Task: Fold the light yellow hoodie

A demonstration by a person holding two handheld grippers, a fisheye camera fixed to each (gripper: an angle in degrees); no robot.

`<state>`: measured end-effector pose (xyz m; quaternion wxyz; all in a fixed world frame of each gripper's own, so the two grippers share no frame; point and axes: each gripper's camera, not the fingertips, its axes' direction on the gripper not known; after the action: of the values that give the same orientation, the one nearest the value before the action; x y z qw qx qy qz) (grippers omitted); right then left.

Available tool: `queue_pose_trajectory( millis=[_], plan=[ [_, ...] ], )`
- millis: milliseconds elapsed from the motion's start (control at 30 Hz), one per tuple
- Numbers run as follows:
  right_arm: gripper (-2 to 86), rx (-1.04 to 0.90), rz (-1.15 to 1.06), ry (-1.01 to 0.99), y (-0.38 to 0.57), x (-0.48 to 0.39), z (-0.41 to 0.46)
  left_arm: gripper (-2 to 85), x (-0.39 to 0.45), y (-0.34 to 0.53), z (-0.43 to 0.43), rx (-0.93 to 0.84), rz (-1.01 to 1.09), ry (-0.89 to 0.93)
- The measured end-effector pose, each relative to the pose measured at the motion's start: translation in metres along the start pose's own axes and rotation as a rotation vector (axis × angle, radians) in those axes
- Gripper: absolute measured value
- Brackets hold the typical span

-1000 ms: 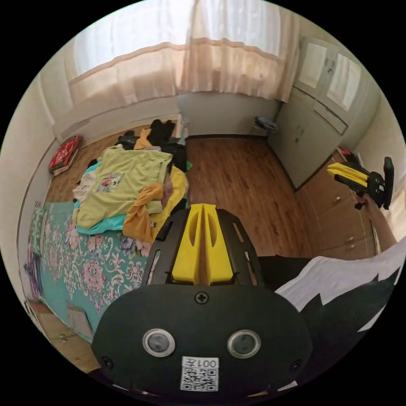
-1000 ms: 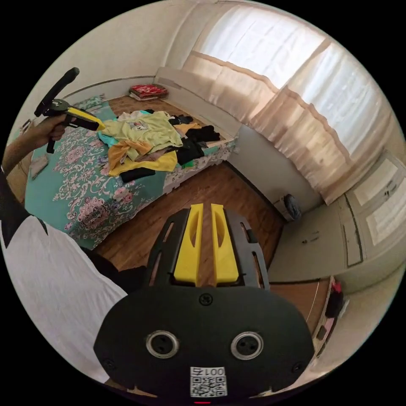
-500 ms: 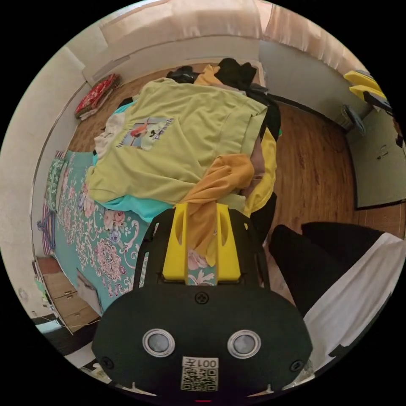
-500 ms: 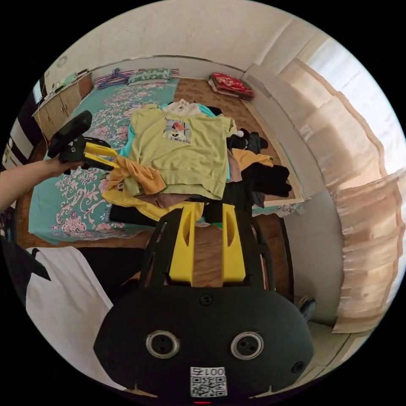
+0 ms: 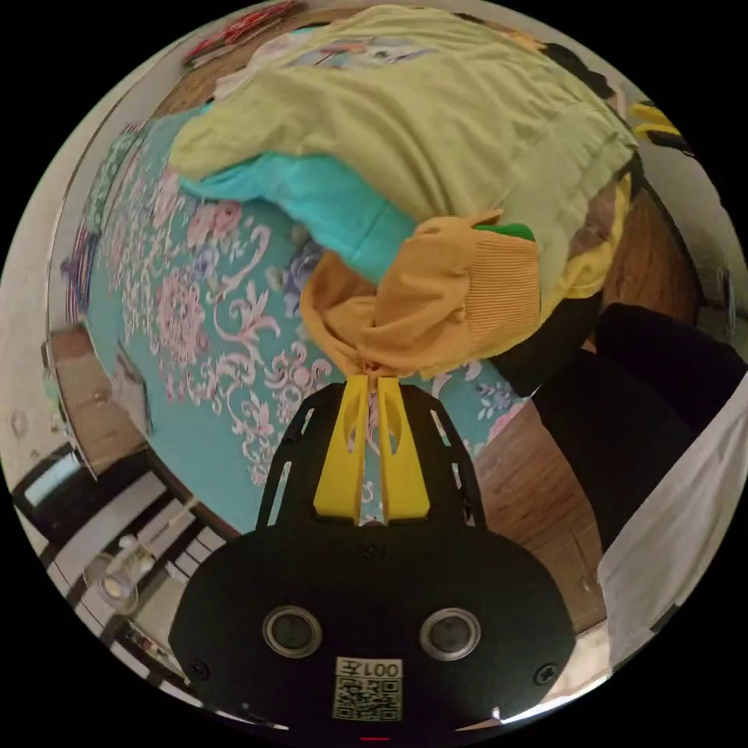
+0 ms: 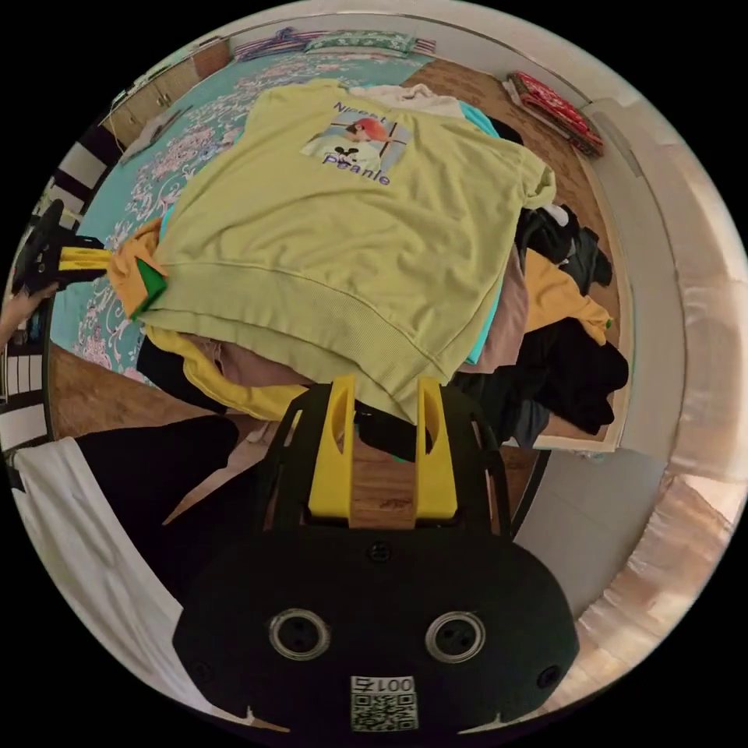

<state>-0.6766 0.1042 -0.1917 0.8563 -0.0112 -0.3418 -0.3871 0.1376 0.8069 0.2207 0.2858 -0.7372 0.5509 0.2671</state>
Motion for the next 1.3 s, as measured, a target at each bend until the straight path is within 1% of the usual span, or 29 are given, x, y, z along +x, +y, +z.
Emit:
queue_pose_trajectory(
  millis=[67, 100, 133, 167, 200, 233, 267, 300, 367, 433, 467, 500, 567, 600, 700, 733, 767, 833, 900, 933, 967, 1000, 1067, 1100, 1133, 1167, 1200, 1267, 1300],
  plan=[
    [12.4, -0.054, -0.103, 0.004, -0.028, -0.001, 0.011, -0.6, -0.020, 0.006, 0.008, -0.166, -0.166, 0.019],
    [12.6, -0.066, -0.132, 0.014, -0.033, -0.002, 0.013, -0.4, -0.023, 0.007, 0.007, -0.196, -0.200, 0.030],
    [12.9, -0.089, -0.189, 0.035, -0.042, -0.005, 0.016, -0.1, -0.031, 0.008, 0.001, -0.220, -0.278, 0.039],
    [13.0, -0.112, -0.228, 0.044, -0.049, -0.006, 0.017, 0.4, -0.036, 0.009, -0.012, -0.210, -0.354, 0.047],
    [12.9, -0.118, -0.239, 0.050, -0.052, -0.005, 0.017, 0.7, -0.037, 0.008, -0.021, -0.193, -0.381, 0.057],
    [12.7, -0.116, -0.252, 0.054, -0.058, -0.003, 0.014, 1.7, -0.034, 0.002, -0.042, -0.126, -0.396, 0.082],
    [11.9, -0.106, -0.251, 0.044, -0.064, 0.000, 0.009, 2.8, -0.023, -0.007, -0.067, -0.042, -0.363, 0.100],
    [11.6, -0.101, -0.244, 0.041, -0.067, 0.003, 0.006, 3.6, -0.015, -0.014, -0.078, -0.003, -0.338, 0.108],
    [7.4, -0.099, -0.248, -0.054, -0.079, 0.014, -0.009, 7.0, 0.028, -0.050, -0.113, 0.104, -0.179, 0.144],
    [4.7, -0.099, -0.219, -0.130, -0.087, 0.027, -0.024, 8.7, 0.063, -0.079, -0.123, 0.127, -0.059, 0.162],
    [3.8, -0.075, -0.193, -0.166, -0.089, 0.037, -0.039, 9.6, 0.084, -0.096, -0.125, 0.140, 0.012, 0.211],
    [3.6, -0.065, -0.181, -0.189, -0.090, 0.043, -0.047, 10.1, 0.092, -0.104, -0.124, 0.141, 0.029, 0.226],
    [2.8, -0.016, -0.141, -0.297, -0.089, 0.066, -0.085, 10.9, 0.113, -0.129, -0.117, 0.089, 0.017, 0.183],
    [2.7, -0.003, -0.135, -0.324, -0.088, 0.071, -0.094, 9.9, 0.116, -0.133, -0.115, 0.077, 0.005, 0.164],
    [2.1, 0.050, -0.132, -0.426, -0.087, 0.095, -0.138, 2.2, 0.118, -0.140, -0.116, 0.050, -0.084, 0.044],
    [2.0, 0.061, -0.130, -0.455, -0.088, 0.104, -0.153, 0.8, 0.113, -0.139, -0.119, 0.041, -0.099, 0.059],
    [1.9, 0.067, -0.136, -0.478, -0.090, 0.111, -0.166, -0.1, 0.107, -0.135, -0.122, 0.039, -0.109, 0.112],
    [1.8, 0.083, -0.165, -0.482, -0.092, 0.118, -0.187, -0.6, 0.094, -0.123, -0.131, 0.036, -0.143, 0.162],
    [1.7, 0.097, -0.209, -0.433, -0.095, 0.122, -0.212, -0.8, 0.075, -0.101, -0.150, 0.085, -0.233, 0.186],
    [1.6, 0.115, -0.234, -0.404, -0.097, 0.126, -0.231, -0.9, 0.060, -0.082, -0.167, 0.138, -0.308, 0.224],
    [1.5, 0.148, -0.246, -0.401, -0.100, 0.132, -0.253, -0.9, 0.044, -0.062, -0.187, 0.196, -0.386, 0.261],
    [1.5, 0.169, -0.251, -0.411, -0.101, 0.136, -0.266, -0.9, 0.036, -0.051, -0.197, 0.226, -0.421, 0.281],
    [1.3, 0.275, -0.269, -0.479, -0.112, 0.152, -0.320, -1.0, 0.011, -0.006, -0.244, 0.395, -0.539, 0.349],
    [1.2, 0.306, -0.276, -0.491, -0.114, 0.156, -0.334, -1.0, 0.006, 0.006, -0.255, 0.440, -0.565, 0.363],
    [1.2, 0.369, -0.298, -0.507, -0.121, 0.162, -0.365, -1.0, -0.004, 0.029, -0.277, 0.536, -0.615, 0.393],
    [1.0, 0.440, -0.329, -0.505, -0.126, 0.166, -0.398, -1.0, -0.012, 0.052, -0.298, 0.635, -0.662, 0.422],
    [1.0, 0.477, -0.342, -0.501, -0.128, 0.167, -0.414, -1.0, -0.015, 0.065, -0.308, 0.686, -0.684, 0.439],
    [0.7, 0.645, -0.388, -0.499, -0.130, 0.170, -0.483, -1.0, -0.025, 0.119, -0.344, 0.892, -0.765, 0.495],
    [0.6, 0.693, -0.399, -0.501, -0.127, 0.169, -0.499, -1.0, -0.026, 0.135, -0.352, 0.939, -0.780, 0.504]
  ],
)
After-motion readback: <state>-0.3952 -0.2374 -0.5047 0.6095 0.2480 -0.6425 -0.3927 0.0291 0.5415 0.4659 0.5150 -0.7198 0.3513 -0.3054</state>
